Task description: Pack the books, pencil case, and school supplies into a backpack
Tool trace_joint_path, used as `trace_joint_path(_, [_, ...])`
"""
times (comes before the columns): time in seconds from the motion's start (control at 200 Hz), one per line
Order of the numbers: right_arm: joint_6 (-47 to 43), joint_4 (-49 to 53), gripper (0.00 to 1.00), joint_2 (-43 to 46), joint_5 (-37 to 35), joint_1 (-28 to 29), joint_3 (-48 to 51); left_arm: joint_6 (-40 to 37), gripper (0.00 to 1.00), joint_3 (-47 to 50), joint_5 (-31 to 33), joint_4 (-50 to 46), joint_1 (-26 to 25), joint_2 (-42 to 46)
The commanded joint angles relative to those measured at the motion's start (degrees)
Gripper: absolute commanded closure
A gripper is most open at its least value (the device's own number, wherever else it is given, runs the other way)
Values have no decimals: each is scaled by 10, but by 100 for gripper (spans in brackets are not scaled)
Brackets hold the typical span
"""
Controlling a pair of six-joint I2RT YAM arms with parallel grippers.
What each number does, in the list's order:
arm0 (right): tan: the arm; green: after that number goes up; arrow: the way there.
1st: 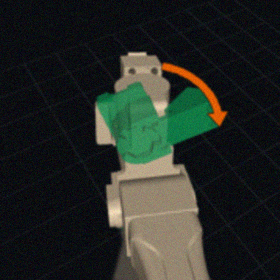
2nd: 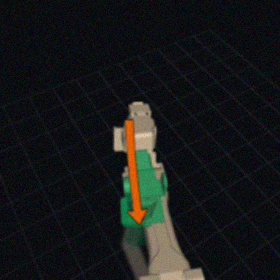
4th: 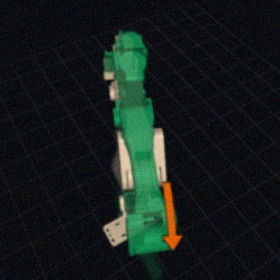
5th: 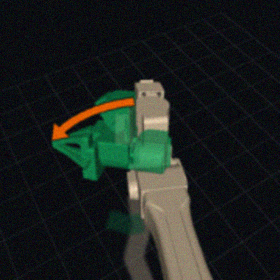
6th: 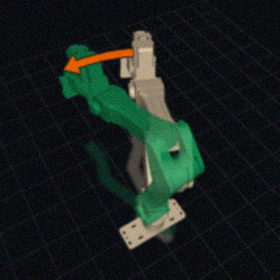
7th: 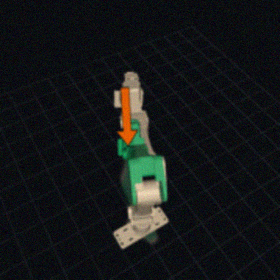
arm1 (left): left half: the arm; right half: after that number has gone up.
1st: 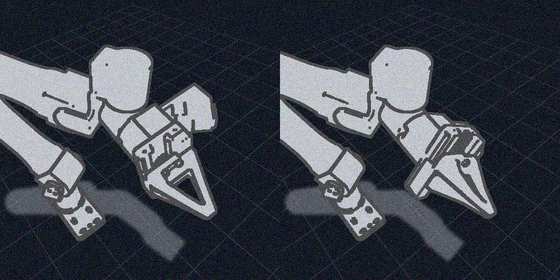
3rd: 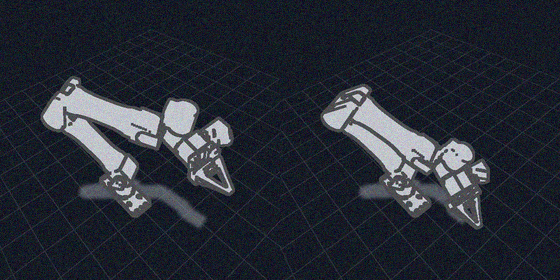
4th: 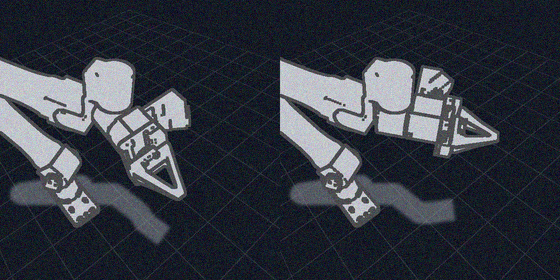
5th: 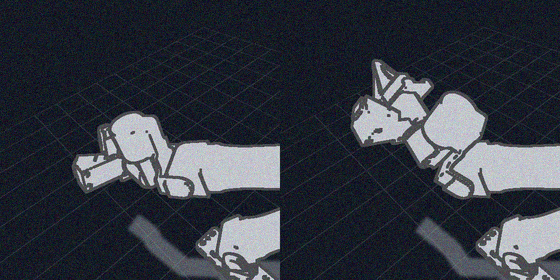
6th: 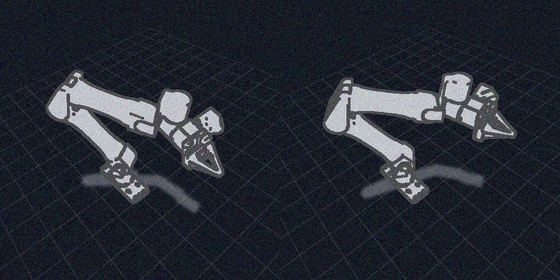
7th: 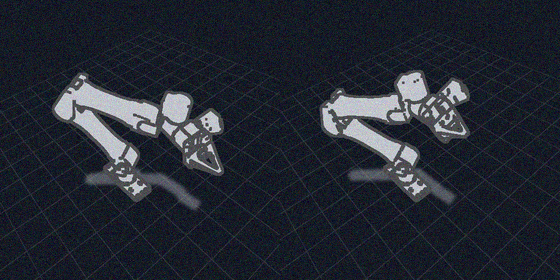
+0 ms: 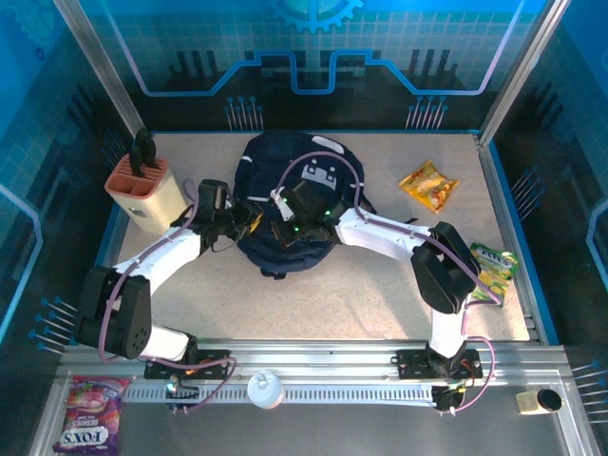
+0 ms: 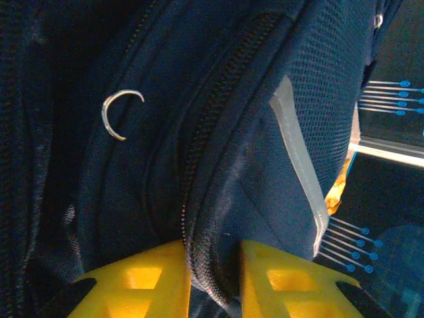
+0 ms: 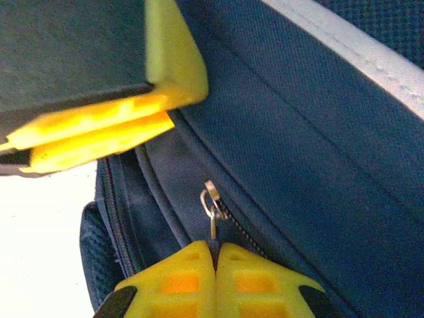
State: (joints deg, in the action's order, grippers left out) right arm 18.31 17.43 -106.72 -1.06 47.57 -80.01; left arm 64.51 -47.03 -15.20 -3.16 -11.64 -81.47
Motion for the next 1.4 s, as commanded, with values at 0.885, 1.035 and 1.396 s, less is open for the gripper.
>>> trace_joint_path(0.885, [-88, 89, 100, 139, -71, -174, 155, -158, 100, -81, -34, -74, 43, -70])
trace_joint_path(1.035, [-60, 92, 100, 104, -72, -198, 107, -195, 100, -103, -54, -106, 49, -87])
trace_joint_path(1.396, [34, 113, 86, 103, -91, -207, 65, -219, 97, -126, -99, -118, 49, -90])
